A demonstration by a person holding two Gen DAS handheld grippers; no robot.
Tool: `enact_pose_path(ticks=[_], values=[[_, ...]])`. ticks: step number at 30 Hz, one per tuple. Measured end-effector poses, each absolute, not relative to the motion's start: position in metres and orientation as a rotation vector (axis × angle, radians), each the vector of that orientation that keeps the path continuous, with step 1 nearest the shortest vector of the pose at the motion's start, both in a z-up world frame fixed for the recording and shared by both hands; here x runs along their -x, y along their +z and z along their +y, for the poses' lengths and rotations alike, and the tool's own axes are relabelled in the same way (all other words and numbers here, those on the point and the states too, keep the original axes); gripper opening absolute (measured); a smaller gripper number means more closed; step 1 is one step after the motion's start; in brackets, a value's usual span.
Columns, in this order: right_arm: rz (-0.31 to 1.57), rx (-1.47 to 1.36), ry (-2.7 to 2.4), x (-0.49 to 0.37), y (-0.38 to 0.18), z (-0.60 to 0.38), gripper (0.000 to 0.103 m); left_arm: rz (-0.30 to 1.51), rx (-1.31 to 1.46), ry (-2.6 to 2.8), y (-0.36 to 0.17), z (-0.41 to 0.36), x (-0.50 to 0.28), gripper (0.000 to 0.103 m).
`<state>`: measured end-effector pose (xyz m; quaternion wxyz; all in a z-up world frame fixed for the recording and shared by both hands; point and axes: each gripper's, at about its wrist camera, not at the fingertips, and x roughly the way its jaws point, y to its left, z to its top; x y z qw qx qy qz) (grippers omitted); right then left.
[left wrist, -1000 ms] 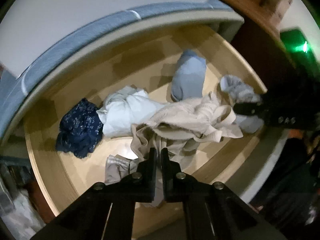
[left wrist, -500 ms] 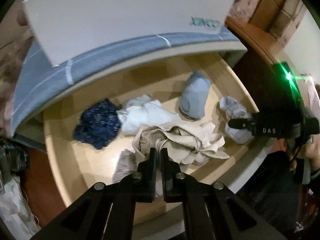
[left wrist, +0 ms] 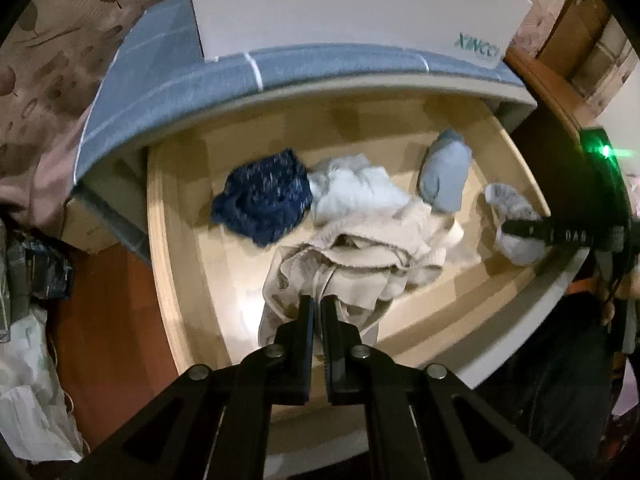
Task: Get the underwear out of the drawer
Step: 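Open the left tool and lift it off the beige garment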
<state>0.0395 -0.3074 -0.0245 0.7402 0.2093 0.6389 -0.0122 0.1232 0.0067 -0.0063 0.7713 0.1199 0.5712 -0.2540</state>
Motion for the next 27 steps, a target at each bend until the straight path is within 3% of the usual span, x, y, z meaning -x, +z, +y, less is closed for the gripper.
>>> enact_pose_path(ticks=[13, 18, 21, 23, 25, 27], values=[[1.4, -0.448, -0.035, -0.041, -0.025, -0.304, 0.032, 1.258, -0.324, -0.602, -0.012, -0.011, -0.088, 0.004], [1.399, -0.449, -0.036, -0.041, -0.024, -0.304, 0.032, 1.277, -0.301, -0.597, -0.012, -0.008, -0.091, 0.008], [1.398, -0.451, -0.036, -0.041, -0.024, -0.305, 0.032, 1.288, -0.285, -0.602, -0.01, -0.007, -0.091, 0.024], [1.399, -0.452, -0.035, -0.041, -0.024, -0.305, 0.032, 1.283, -0.269, -0.626, -0.005, -0.007, -0.089, 0.045], [1.398, -0.454, -0.038, -0.041, -0.024, -0.305, 0.032, 1.274, -0.261, -0.647, 0.001, -0.008, -0.088, 0.055], [1.4, -0.454, -0.035, -0.041, -0.025, -0.304, 0.033, 1.274, -0.256, -0.675, 0.007, -0.01, -0.087, 0.055]])
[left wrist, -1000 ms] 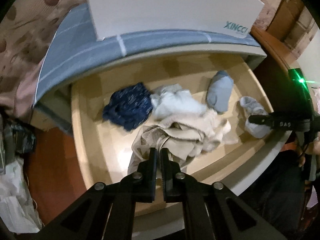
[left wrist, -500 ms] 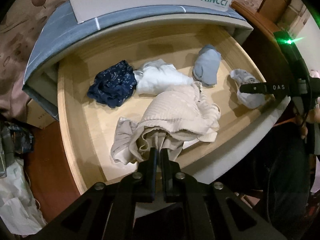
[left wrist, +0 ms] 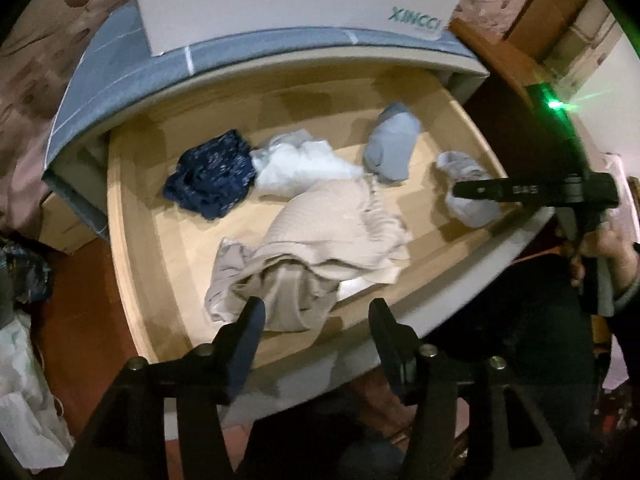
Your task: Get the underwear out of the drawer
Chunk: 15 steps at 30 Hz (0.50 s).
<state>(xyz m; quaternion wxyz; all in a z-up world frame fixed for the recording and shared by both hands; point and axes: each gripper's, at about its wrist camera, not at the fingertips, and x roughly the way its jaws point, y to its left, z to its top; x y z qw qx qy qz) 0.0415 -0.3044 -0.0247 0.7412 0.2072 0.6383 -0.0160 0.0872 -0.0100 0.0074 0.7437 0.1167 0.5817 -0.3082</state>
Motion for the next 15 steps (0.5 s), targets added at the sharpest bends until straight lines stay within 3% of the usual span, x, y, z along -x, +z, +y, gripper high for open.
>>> enact_pose_path(ticks=[8, 15], values=[[1.399, -0.456, -0.038, -0.041, -0.024, -0.303, 0.033, 1.237, -0.265, -0.697, 0.032, -0.018, -0.1, 0.06], [1.401, -0.452, -0.045, -0.041, -0.024, -0.305, 0.033, 1.281, -0.319, -0.692, 0.022, -0.043, -0.125, 0.061]])
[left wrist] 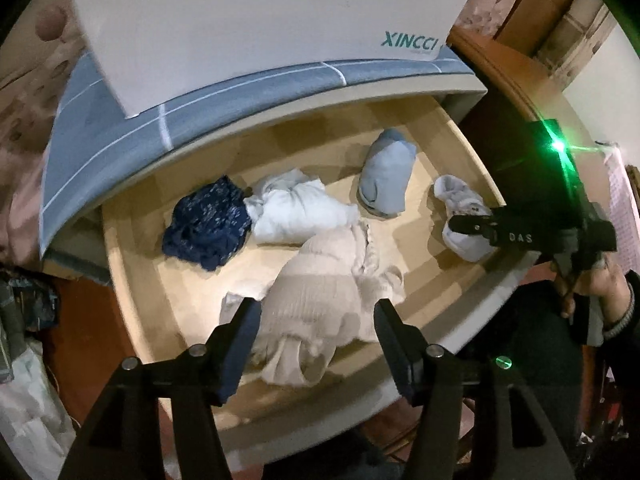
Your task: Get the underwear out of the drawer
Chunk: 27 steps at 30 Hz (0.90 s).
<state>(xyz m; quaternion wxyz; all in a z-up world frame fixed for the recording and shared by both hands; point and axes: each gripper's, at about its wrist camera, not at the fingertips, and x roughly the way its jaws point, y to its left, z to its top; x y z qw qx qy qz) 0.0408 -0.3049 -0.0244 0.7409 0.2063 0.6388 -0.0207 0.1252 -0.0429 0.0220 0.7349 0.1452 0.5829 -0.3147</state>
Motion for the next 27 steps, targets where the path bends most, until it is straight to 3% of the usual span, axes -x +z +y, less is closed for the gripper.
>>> enact_pose_path(ticks=[13, 20, 27], values=[[1.405, -0.457, -0.051, -0.042, -0.026, -0.303, 0.033, 1.379, -0.379, -0.692, -0.022, -0.076, -0.147, 0.061], [1.407, -0.461, -0.046, -0.042, -0.026, -0.303, 0.033, 1.451, -0.372, -0.682, -0.049, -0.08, -0.145, 0.075], [1.404, -0.474, -0.04, -0.041, -0.026, -0.305, 0.034, 1.458, -0.327, -0.653, -0.054, -0.078, -0.14, 0.077]])
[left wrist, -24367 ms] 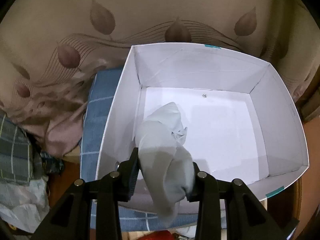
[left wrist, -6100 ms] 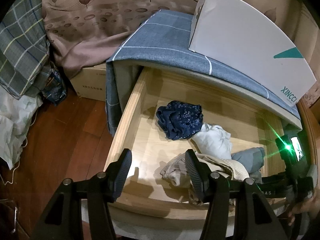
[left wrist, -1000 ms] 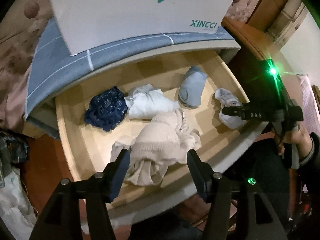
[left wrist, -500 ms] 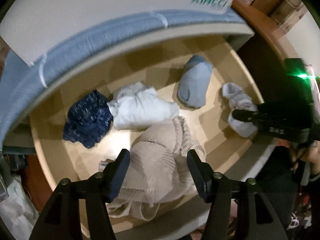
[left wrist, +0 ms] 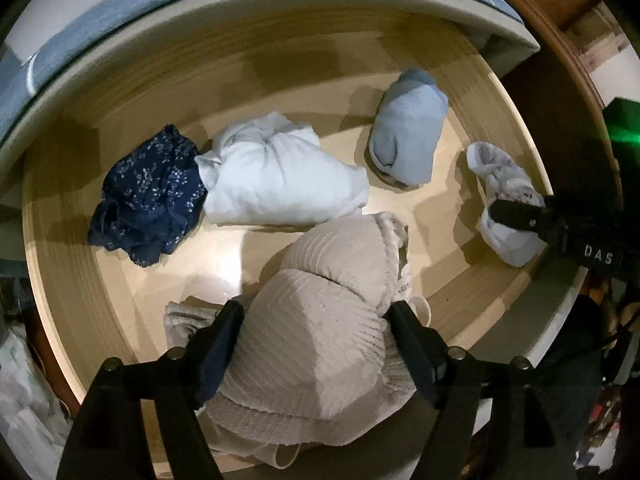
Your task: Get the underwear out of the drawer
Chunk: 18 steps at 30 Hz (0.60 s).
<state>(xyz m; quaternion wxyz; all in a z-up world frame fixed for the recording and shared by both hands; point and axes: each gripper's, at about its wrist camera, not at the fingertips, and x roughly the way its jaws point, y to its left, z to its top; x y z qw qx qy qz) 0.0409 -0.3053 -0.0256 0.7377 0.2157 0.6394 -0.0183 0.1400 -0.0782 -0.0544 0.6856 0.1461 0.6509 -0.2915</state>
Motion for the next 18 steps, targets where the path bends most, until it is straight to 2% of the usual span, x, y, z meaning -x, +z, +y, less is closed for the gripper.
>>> enact_pose_path(ticks=[6, 13, 18], values=[[1.4, -0.475, -0.039, -0.04, -0.025, -0.306, 0.034, 1.431, -0.338, -0.607, -0.056, -0.081, -0.132, 0.076], [1.4, -0.469, -0.043, -0.041, -0.024, -0.305, 0.034, 1.35, -0.362, -0.581, -0.044, -0.083, -0.124, 0.062], [1.397, -0.469, -0.042, -0.04, -0.024, -0.304, 0.034, 1.312, -0.344, -0.578, -0.032, -0.083, -0.124, 0.059]])
